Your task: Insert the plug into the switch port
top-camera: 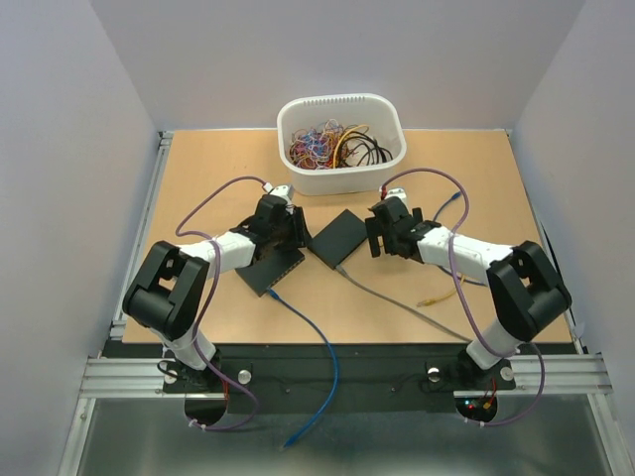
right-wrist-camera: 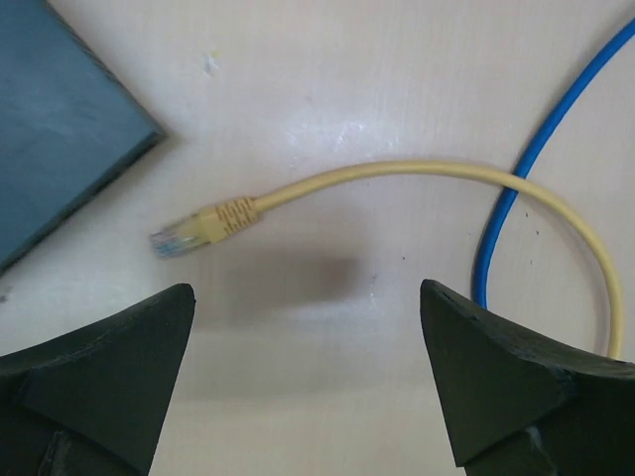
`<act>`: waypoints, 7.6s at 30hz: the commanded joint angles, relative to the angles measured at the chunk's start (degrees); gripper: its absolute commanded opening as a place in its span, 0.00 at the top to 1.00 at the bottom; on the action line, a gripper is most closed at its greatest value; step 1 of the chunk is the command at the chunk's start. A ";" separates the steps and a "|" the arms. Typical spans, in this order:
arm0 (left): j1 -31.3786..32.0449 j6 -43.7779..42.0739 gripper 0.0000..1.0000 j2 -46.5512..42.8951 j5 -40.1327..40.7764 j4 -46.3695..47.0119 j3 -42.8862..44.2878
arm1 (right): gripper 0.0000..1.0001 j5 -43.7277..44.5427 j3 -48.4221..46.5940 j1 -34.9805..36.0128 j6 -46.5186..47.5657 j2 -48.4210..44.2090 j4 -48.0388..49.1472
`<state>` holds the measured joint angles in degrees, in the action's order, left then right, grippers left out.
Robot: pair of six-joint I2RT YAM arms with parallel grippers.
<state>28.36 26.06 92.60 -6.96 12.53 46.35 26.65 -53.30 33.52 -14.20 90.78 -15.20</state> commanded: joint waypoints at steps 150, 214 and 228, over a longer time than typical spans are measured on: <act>27.89 2.23 0.56 3.29 10.57 24.47 4.36 | 0.99 -30.08 7.42 -5.83 -29.05 -13.96 9.40; 17.96 1.62 1.00 -29.76 -34.61 -44.53 18.60 | 0.28 -72.47 -6.91 3.73 9.80 -39.11 -4.74; 15.59 0.39 1.00 -29.31 -34.61 -48.13 23.88 | 0.25 -48.19 -6.20 21.59 13.67 -33.75 -6.77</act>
<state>44.14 27.35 64.75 -38.96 -36.49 67.18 -26.35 -58.24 54.85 -2.00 57.19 -22.11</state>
